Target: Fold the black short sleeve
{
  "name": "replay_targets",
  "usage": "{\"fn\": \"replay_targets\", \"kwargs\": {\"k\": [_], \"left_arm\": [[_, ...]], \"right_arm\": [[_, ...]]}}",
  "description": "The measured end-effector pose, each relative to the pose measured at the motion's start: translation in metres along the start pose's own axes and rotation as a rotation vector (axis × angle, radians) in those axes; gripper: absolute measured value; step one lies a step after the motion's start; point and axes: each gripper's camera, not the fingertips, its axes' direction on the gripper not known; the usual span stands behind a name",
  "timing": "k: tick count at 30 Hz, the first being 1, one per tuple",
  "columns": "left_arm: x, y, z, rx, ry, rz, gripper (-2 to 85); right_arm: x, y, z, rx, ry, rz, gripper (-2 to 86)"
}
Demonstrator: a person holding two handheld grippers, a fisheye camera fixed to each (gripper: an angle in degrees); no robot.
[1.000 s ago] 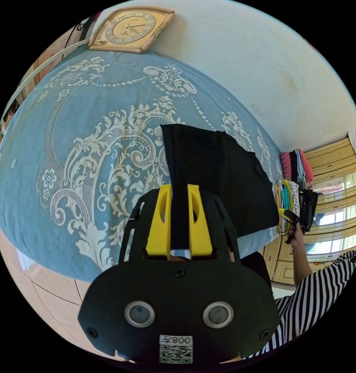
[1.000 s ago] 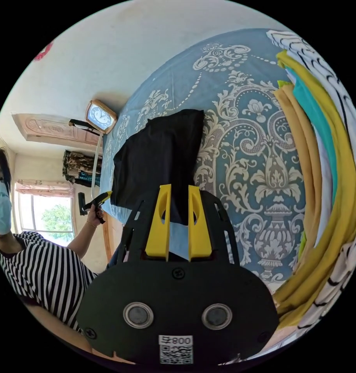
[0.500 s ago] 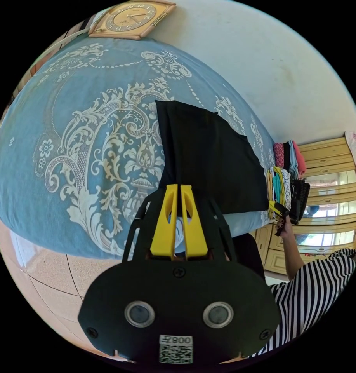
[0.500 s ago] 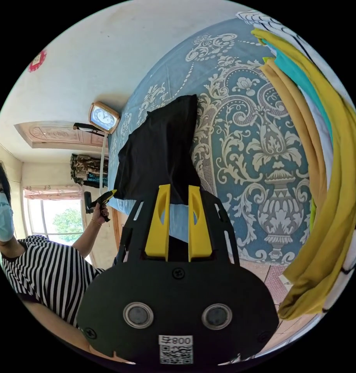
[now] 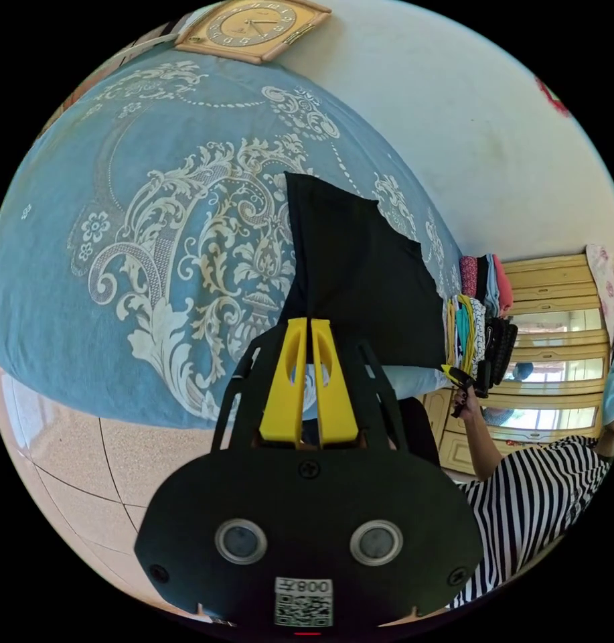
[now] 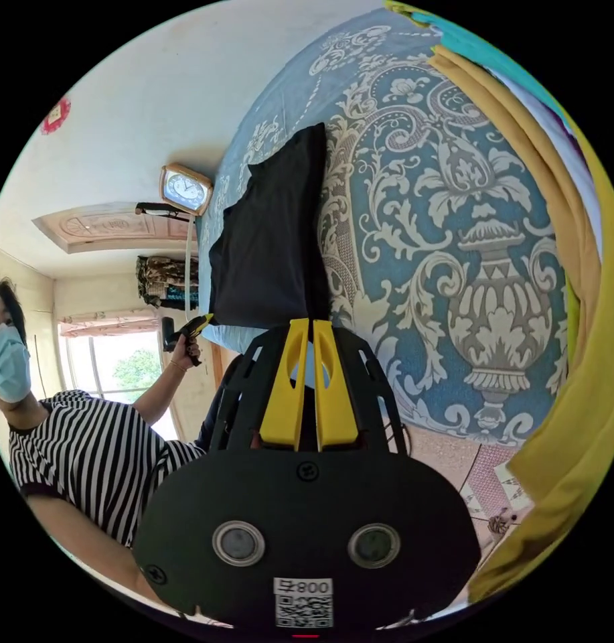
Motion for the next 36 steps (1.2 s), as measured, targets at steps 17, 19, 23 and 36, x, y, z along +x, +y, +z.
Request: {"fn": "replay_targets", "kwargs": {"k": [17, 19, 23, 36], "left_arm": [[0.050, 0.038, 0.008, 0.034, -0.016, -0.044, 2.8], [0.058, 0.046, 0.003, 0.056, -0.043, -0.057, 3.1], [0.099, 0.063, 0.000, 0.105, -0.056, 0.009, 3.8], [0.379, 0.105, 0.145, -0.185, 0.181, 0.784, 7.9]], "right_arm": [[0.020, 0.013, -0.014, -0.018, 0.062, 0.014, 1.8], [0.018, 0.016, -0.019, -0.003, 0.088, 0.020, 2.4], [0.012, 0.023, -0.035, 0.081, 0.137, 0.040, 5.4], [0.013, -0.001, -0.015, 0.043, 0.050, 0.101, 2.8]]}}
